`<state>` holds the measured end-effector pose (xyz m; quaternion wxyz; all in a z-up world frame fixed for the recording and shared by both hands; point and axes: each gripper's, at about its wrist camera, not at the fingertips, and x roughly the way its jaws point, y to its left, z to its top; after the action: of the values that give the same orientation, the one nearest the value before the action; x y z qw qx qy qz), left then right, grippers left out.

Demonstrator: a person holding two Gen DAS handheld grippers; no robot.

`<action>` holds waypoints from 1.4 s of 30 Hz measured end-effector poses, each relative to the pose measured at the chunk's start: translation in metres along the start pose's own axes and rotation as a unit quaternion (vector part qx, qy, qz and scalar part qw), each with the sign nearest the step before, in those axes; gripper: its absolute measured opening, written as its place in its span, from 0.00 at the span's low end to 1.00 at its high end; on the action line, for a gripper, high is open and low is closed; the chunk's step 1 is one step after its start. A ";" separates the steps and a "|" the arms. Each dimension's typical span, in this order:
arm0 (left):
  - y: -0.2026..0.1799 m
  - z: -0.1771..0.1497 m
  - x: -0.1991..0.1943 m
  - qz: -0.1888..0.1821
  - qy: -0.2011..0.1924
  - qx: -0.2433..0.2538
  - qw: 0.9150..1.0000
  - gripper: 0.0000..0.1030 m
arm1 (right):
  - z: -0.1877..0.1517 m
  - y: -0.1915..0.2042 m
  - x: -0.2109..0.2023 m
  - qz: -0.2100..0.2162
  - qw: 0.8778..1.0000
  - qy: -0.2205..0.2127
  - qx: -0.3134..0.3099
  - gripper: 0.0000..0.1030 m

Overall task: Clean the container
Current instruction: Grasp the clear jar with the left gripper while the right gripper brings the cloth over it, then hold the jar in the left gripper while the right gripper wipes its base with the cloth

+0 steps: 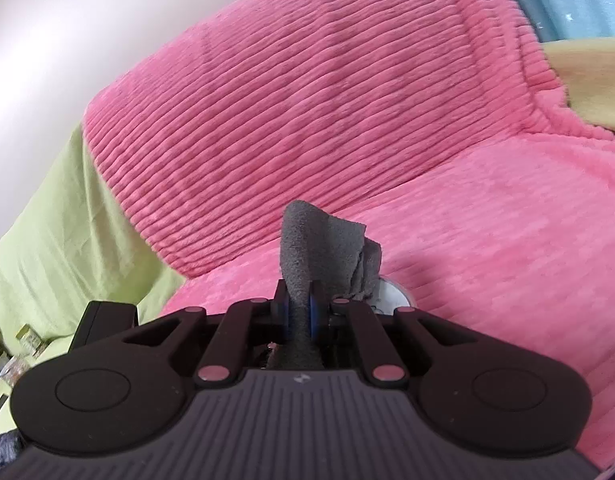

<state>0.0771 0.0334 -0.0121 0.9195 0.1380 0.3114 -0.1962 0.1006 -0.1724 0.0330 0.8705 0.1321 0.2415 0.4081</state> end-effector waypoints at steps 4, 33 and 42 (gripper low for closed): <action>-0.022 0.004 0.000 0.036 -0.016 0.070 0.997 0.89 | 0.003 -0.015 -0.006 -0.028 0.999 -0.013 0.025 0.06; -0.036 0.009 -0.012 0.103 -0.016 0.124 0.987 0.84 | -0.001 -0.031 -0.019 -0.026 0.996 -0.055 0.065 0.07; -0.009 0.008 -0.007 0.060 -0.037 0.039 0.997 0.83 | -0.013 -0.018 0.001 0.012 1.000 -0.012 0.026 0.08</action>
<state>0.0715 0.0243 -0.0028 0.9345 0.1848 0.2604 -0.1576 0.1061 -0.1824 0.0142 0.8647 0.1626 0.2403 0.4101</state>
